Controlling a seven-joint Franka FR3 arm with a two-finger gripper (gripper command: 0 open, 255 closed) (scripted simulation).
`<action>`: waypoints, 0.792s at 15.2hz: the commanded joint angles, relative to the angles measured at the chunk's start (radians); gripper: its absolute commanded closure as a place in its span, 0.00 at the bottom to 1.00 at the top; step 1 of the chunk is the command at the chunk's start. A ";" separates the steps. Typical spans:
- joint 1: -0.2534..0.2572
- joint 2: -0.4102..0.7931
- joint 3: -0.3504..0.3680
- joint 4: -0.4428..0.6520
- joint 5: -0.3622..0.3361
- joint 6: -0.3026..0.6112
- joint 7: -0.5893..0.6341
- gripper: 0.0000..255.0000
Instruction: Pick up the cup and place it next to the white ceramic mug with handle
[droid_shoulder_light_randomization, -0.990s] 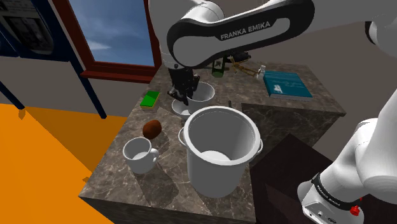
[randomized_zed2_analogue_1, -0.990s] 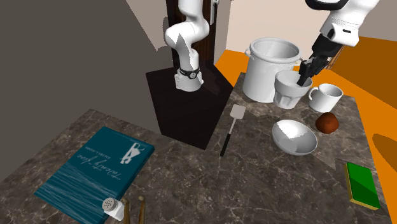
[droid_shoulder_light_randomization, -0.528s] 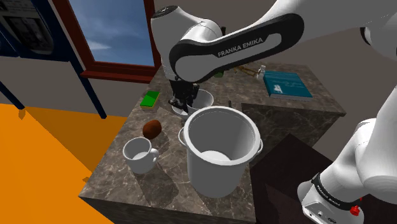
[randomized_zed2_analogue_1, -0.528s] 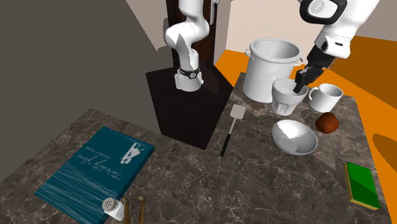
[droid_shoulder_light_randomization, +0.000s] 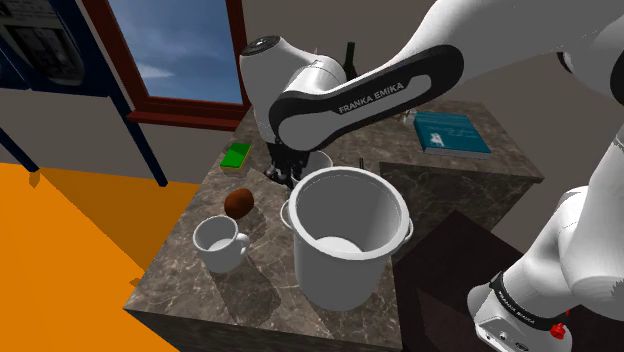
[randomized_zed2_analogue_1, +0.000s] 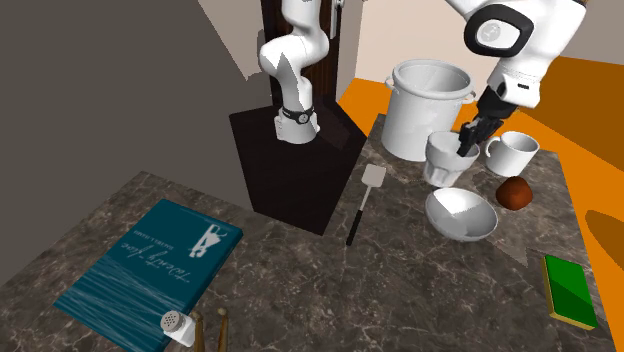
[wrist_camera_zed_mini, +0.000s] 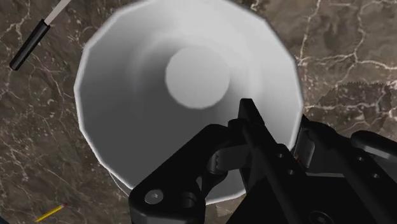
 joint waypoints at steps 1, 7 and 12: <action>-0.004 0.019 -0.007 -0.015 -0.008 0.021 0.007 1.00; -0.003 0.051 -0.011 -0.046 -0.022 0.081 0.022 1.00; -0.003 0.051 -0.011 -0.045 -0.022 0.081 0.022 1.00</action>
